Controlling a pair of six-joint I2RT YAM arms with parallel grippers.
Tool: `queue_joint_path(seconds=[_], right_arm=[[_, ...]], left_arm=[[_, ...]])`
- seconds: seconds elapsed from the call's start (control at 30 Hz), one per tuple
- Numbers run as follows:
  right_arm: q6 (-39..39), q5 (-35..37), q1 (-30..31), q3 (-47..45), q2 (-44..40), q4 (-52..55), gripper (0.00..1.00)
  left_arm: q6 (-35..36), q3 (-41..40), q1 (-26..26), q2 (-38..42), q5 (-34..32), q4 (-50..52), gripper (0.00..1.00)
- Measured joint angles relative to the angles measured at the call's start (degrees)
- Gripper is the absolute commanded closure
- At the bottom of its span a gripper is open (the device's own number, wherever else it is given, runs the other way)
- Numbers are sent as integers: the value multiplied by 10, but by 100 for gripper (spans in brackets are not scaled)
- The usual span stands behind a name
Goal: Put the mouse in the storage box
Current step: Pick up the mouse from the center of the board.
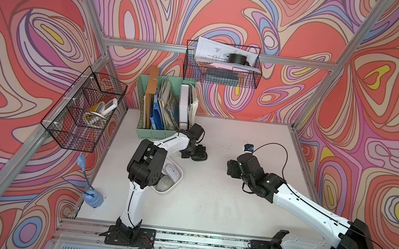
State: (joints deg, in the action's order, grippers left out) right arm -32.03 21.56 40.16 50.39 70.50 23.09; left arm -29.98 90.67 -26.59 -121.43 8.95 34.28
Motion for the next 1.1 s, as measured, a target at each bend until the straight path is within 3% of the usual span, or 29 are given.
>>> queue_joint_path(seconds=[0.3,0.57,0.63,0.93,1.1], right_arm=[[0,0,0,0,2,-4,22],[0,0,0,0,2,-3,22],[0,0,0,0,2,-3,22],[-2,0,0,0,2,-2,22],[-2,0,0,0,2,-2,22]], left_arm=[[-3,-1,0,-1,28,-19,44],[-9,-22,0,4,69,-73,49],[-9,-30,-1,6,78,-85,48],[-9,-52,-1,10,99,-112,19],[2,-43,-5,9,95,-105,17]])
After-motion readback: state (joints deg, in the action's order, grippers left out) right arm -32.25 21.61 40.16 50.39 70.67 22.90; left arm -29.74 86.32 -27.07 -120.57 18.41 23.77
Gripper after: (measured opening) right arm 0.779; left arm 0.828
